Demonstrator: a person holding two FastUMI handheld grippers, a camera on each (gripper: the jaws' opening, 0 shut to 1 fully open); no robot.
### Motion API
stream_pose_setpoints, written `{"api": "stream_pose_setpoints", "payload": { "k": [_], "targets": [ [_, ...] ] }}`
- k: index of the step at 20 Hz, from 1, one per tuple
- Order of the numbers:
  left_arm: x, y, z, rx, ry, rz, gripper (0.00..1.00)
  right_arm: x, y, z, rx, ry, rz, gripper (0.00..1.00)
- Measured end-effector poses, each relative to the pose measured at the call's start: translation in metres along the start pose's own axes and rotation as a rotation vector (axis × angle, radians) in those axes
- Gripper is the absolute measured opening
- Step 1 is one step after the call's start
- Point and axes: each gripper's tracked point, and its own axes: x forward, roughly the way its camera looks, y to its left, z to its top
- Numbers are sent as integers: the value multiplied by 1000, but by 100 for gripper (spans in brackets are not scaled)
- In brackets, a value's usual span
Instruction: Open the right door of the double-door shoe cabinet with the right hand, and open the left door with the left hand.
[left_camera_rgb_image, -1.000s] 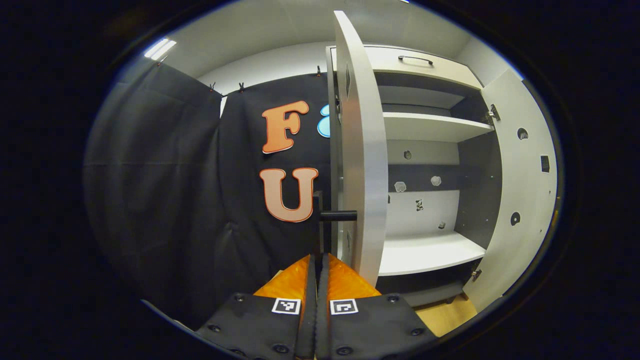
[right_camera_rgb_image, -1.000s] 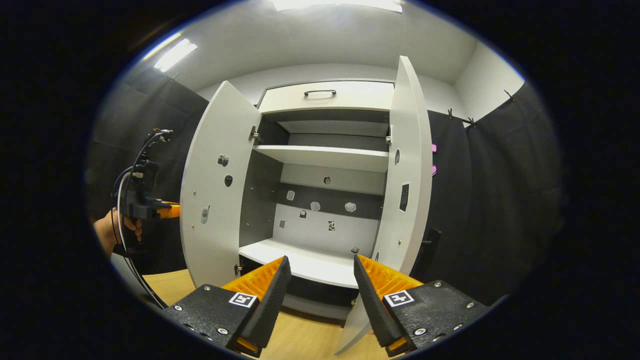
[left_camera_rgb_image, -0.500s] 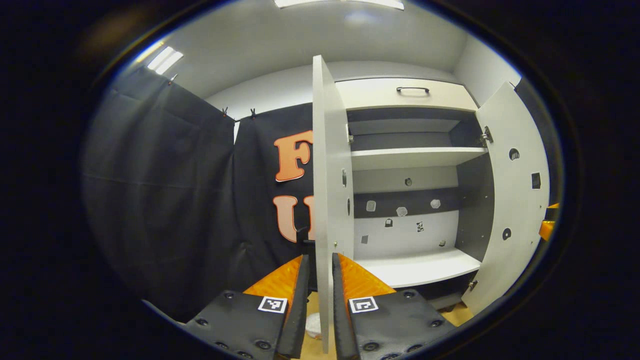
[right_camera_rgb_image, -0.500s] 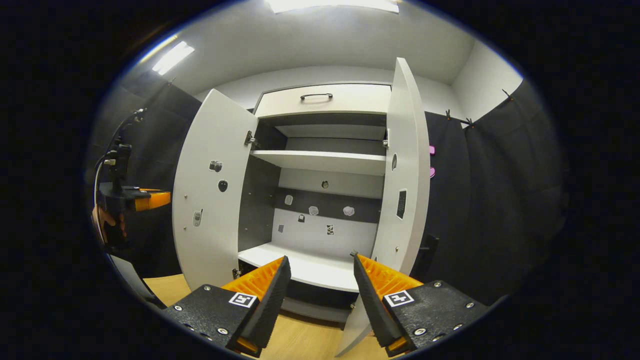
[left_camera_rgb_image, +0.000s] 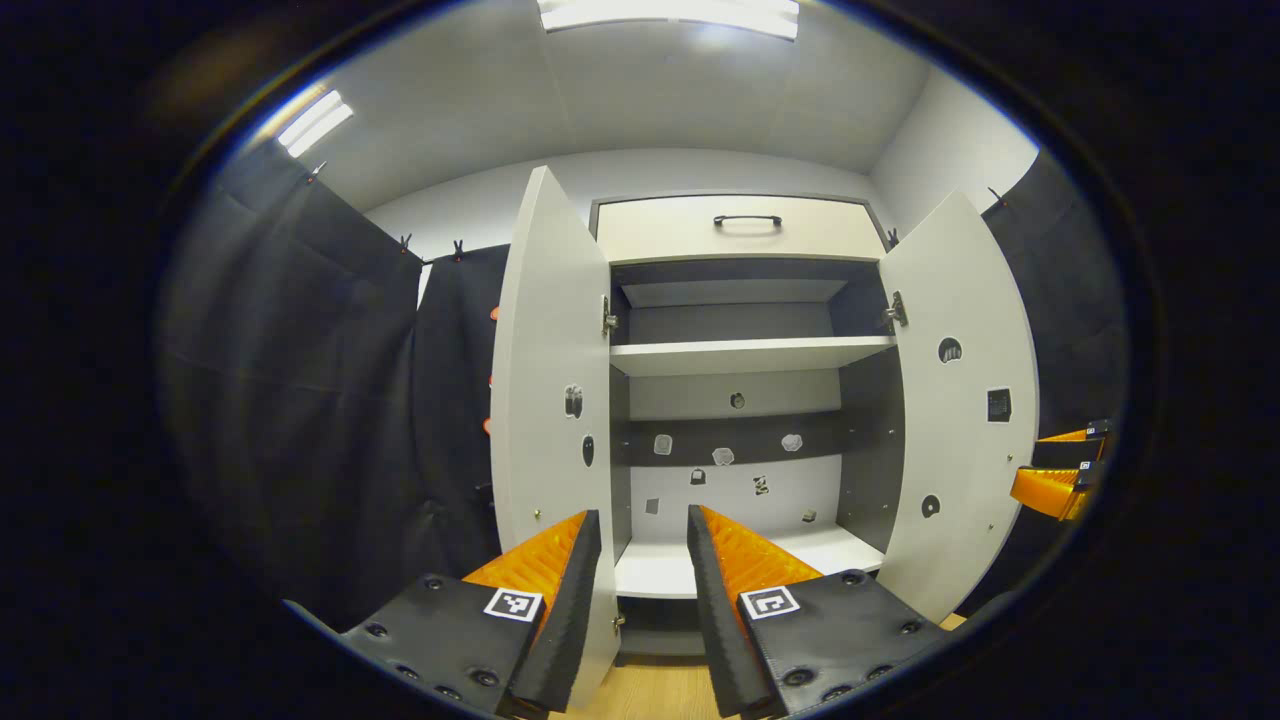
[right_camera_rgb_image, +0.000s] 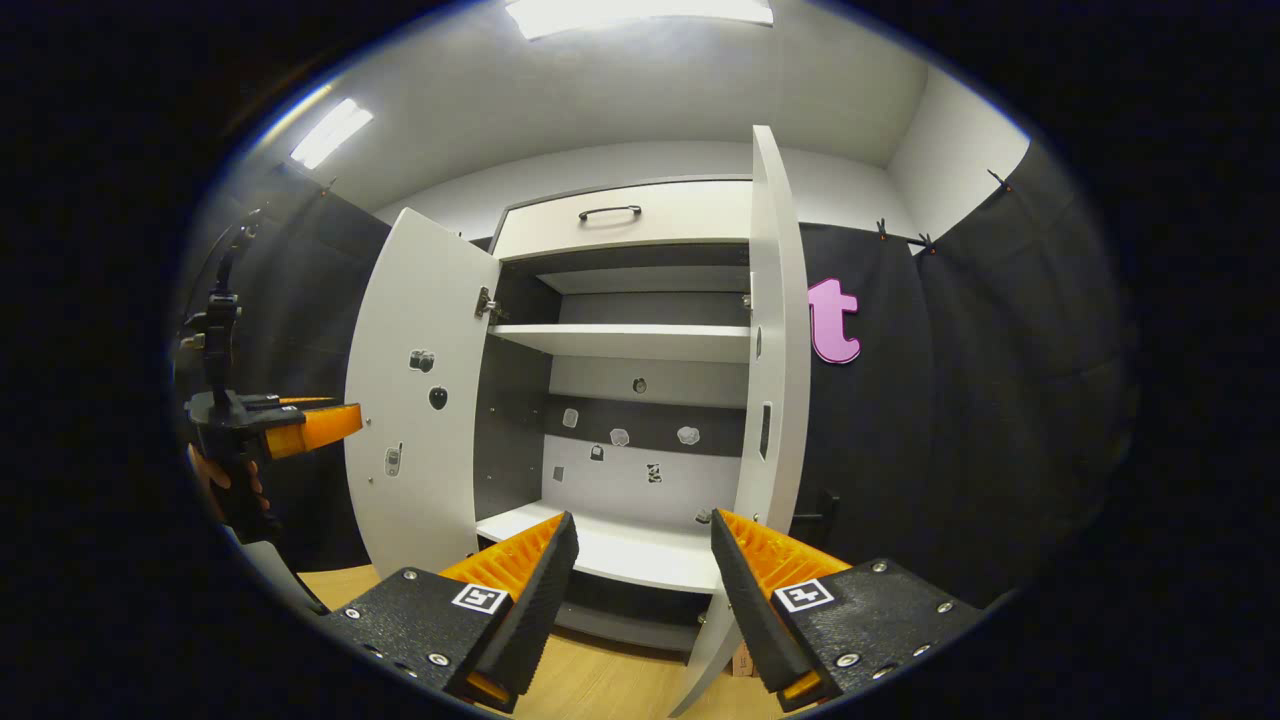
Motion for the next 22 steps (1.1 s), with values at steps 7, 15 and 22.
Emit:
{"api": "stream_pose_setpoints", "payload": {
  "k": [7,15,22],
  "targets": [
    [-14,-23,14,-19,-31,16,89,-3,-4,1,10,-11,34,87],
    [-2,-2,35,-22,-68,69,94,-2,-8,6,14,-23,10,91],
    [15,19,35,-4,-83,39,96,14,6,11,16,-27,-46,91]
  ]
}}
